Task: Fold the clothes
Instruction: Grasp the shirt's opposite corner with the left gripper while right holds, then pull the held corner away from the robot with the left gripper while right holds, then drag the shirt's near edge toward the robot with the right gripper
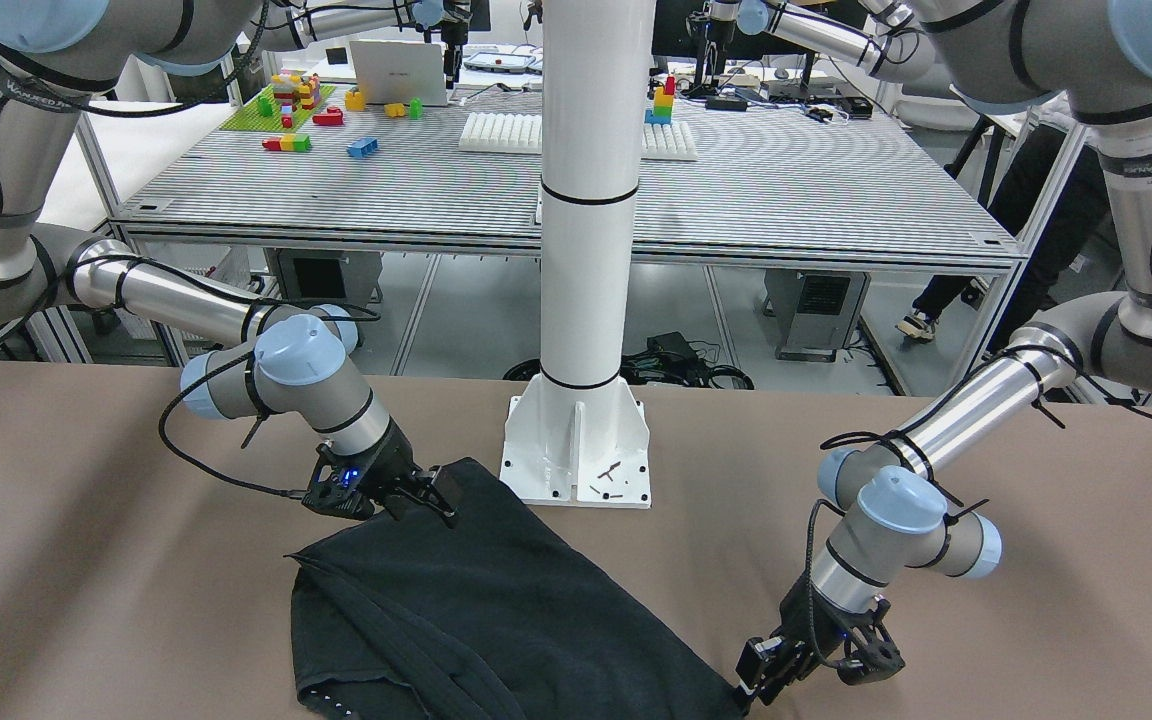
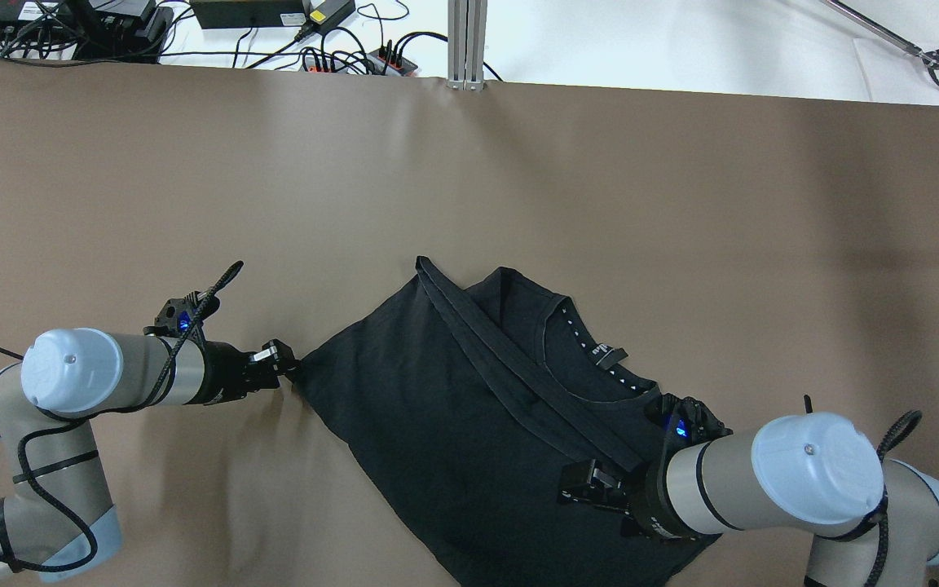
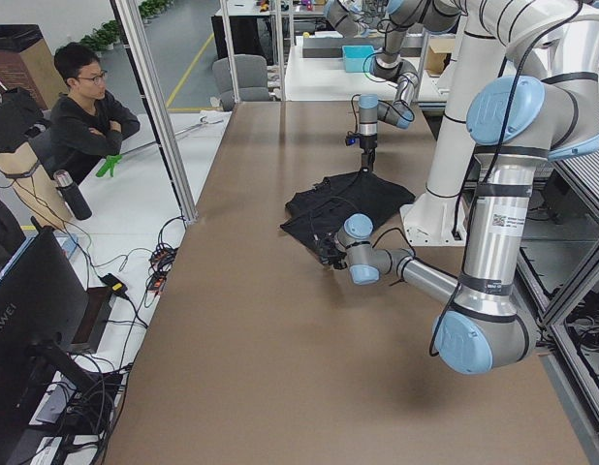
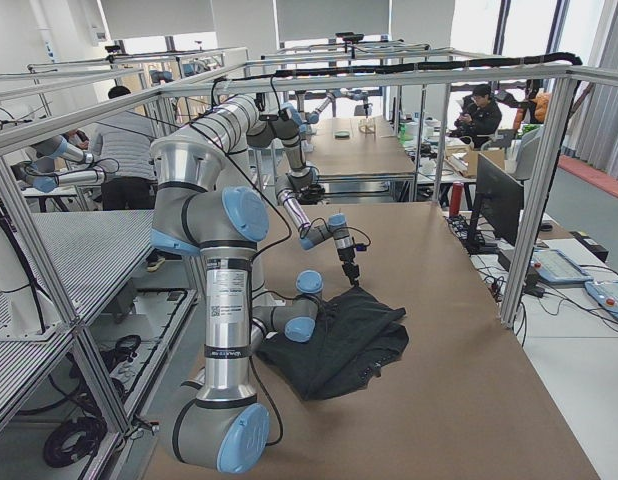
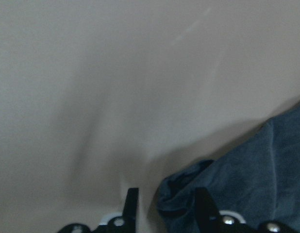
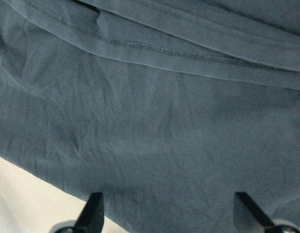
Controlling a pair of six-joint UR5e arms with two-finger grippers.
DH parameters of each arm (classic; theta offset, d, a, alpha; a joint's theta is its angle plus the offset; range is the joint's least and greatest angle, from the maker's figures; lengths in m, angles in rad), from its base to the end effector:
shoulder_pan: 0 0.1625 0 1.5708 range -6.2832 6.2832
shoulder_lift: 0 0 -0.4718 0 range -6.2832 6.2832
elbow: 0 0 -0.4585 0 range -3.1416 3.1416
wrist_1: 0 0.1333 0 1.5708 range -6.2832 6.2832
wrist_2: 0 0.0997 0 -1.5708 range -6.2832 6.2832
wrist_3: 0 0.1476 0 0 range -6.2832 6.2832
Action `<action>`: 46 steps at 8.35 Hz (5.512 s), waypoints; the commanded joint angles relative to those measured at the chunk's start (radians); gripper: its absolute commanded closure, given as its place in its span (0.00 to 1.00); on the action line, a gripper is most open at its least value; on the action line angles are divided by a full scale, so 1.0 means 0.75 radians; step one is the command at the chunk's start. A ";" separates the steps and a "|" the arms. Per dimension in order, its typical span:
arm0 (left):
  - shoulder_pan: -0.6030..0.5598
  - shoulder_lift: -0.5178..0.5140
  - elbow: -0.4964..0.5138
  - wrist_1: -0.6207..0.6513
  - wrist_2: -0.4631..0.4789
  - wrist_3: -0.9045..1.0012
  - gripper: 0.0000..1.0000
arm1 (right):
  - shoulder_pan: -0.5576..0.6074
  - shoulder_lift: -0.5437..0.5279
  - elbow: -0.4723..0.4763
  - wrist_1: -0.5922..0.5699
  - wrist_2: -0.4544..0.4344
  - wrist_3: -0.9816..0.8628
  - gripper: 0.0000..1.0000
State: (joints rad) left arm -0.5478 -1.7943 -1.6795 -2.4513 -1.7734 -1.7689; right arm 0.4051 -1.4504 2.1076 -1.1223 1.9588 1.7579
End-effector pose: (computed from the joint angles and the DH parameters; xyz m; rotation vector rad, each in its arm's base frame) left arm 0.5507 -0.4574 0.4303 0.0363 1.2366 -0.5273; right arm -0.5085 -0.3023 0.3230 -0.2272 -1.1253 0.3117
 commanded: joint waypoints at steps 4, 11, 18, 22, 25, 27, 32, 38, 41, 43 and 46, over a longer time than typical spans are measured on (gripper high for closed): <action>0.002 -0.007 0.010 0.002 0.017 0.000 1.00 | 0.002 0.001 0.000 0.001 -0.002 0.000 0.06; -0.347 -0.416 0.509 0.025 -0.131 0.213 1.00 | 0.002 0.011 0.004 0.001 -0.088 0.000 0.06; -0.399 -1.267 1.454 0.021 -0.051 0.227 1.00 | 0.000 0.054 0.004 0.001 -0.167 0.002 0.06; -0.390 -1.081 1.183 0.023 -0.033 0.260 0.06 | -0.014 0.189 -0.059 -0.017 -0.384 0.002 0.06; -0.403 -0.968 1.057 0.023 -0.035 0.256 0.06 | -0.088 0.265 -0.190 -0.202 -0.441 -0.286 0.10; -0.401 -0.968 1.039 0.025 -0.033 0.240 0.06 | -0.180 0.363 -0.188 -0.491 -0.468 -0.612 0.47; -0.394 -0.946 1.018 0.023 -0.031 0.231 0.06 | -0.194 0.371 -0.196 -0.510 -0.472 -0.773 0.52; -0.392 -0.937 0.996 0.021 -0.026 0.193 0.06 | -0.243 0.386 -0.202 -0.545 -0.523 -0.890 0.59; -0.382 -0.937 0.975 0.021 -0.020 0.178 0.06 | -0.284 0.373 -0.206 -0.545 -0.560 -0.888 0.81; -0.380 -0.935 0.963 0.021 -0.002 0.176 0.06 | -0.283 0.375 -0.186 -0.545 -0.564 -0.894 1.00; -0.372 -0.935 0.961 0.021 -0.002 0.176 0.06 | -0.197 0.276 -0.035 -0.626 -0.450 -0.994 1.00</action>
State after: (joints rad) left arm -0.8296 -2.4959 -0.9564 -2.4359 -1.7754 -1.6366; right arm 0.2139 -1.1812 1.9951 -1.5441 1.5546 1.0432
